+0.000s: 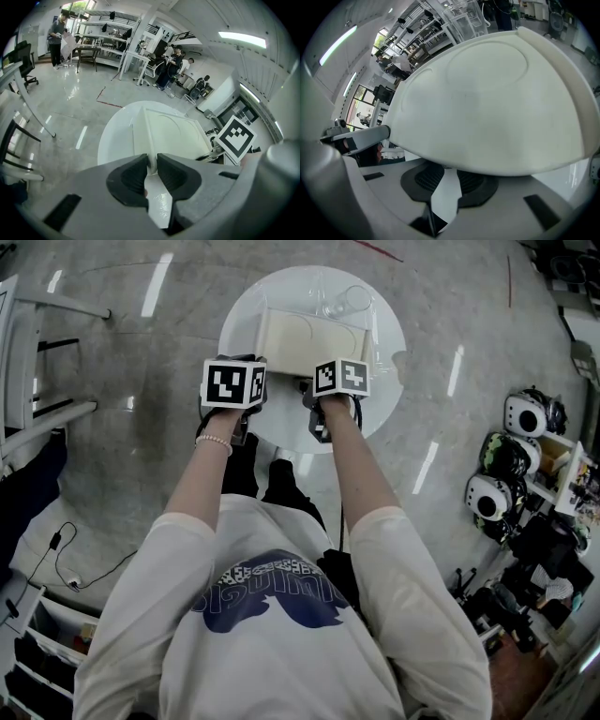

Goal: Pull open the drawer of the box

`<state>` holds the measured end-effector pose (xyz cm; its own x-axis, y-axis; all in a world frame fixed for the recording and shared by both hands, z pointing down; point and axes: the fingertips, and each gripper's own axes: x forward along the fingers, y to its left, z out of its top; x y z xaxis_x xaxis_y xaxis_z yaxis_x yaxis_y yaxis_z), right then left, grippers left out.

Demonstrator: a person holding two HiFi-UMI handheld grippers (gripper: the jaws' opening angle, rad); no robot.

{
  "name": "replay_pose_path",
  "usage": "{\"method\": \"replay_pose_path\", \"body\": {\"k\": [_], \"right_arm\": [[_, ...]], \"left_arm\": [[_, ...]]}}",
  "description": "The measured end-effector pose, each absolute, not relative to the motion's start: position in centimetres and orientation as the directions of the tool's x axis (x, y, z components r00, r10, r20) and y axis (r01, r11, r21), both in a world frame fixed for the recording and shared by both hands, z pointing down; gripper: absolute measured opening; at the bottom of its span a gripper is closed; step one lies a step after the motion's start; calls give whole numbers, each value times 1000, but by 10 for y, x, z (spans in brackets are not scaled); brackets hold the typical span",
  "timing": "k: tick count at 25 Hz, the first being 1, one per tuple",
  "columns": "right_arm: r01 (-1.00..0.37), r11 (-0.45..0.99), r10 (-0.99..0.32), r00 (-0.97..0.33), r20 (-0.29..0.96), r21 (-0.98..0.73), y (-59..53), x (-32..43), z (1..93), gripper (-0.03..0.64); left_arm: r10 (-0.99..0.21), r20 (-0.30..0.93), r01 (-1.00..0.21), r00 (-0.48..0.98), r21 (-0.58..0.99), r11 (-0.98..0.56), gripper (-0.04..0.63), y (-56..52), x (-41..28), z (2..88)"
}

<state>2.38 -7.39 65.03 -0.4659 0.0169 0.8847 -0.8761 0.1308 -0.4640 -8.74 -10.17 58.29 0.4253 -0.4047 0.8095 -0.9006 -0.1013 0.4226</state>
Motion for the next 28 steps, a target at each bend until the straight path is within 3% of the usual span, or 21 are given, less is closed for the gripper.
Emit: {"method": "replay_pose_path", "body": {"k": [28], "right_arm": [[-859,120,-6,-501,865,-497,-75,22,651,55]], "left_arm": [[-397,814,-900,424,426,-89,77,-104,-85,583]]}}
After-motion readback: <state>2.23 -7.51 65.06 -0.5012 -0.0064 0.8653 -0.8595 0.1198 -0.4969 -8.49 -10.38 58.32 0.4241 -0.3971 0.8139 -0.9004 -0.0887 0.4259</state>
